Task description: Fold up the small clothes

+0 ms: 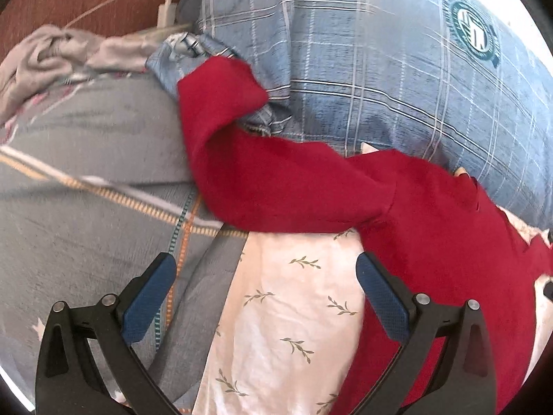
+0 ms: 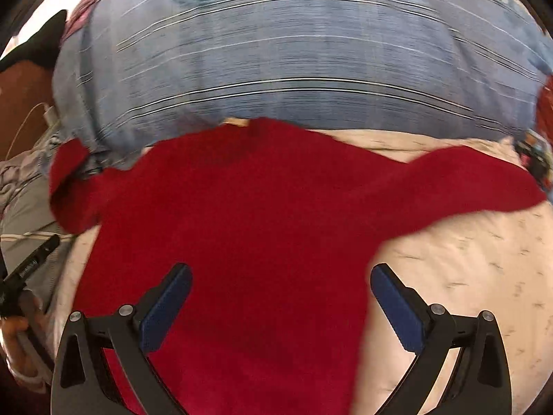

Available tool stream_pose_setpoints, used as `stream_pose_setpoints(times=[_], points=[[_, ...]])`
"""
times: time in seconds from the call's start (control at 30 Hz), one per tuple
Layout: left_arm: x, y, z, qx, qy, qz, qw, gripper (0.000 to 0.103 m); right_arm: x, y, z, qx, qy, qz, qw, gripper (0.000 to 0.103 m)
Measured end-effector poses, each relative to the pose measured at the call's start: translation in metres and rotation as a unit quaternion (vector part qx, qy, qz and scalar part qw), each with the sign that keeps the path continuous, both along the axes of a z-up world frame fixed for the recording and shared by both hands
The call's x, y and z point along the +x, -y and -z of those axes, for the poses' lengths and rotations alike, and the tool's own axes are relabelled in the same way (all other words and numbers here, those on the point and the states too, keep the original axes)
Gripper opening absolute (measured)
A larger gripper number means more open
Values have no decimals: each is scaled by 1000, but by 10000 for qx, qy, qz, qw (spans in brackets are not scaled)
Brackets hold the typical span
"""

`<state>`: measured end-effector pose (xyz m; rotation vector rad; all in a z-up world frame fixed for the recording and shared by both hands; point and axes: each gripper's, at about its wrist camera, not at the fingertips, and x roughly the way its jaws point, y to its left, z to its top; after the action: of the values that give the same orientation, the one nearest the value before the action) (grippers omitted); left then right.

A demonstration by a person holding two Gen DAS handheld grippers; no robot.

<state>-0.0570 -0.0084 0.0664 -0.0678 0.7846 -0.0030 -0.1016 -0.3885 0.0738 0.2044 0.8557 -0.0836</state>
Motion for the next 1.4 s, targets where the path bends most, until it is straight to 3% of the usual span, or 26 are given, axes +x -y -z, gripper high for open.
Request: stream_pose_setpoints(times=[0.17,0.3,0.53,0.9,1.13,1.4], points=[[7,1,-2,18,68,25,10000,103,22,-46,0,205,8,-405,9990,102],[12,-2,-3,231,158,-66,9996,103,39,-79,-3,51,46,-731,9973,102],[21,-12,-1,252,208,-165,9993,103,62,-113,3,173,-41,-1045,9944,101],[35,-30,-1,318,165,-481,9982,103,102,-167,4,412,-8,-1642,9856,82],[39,-57,-5,280,220,-932,9950,103,149,-218,-14,678,200,-2196,9730,82],[41,-64,-6,347,284,-1016,9938,103,233,-267,-6,1759,-19,-2516,9517,81]])
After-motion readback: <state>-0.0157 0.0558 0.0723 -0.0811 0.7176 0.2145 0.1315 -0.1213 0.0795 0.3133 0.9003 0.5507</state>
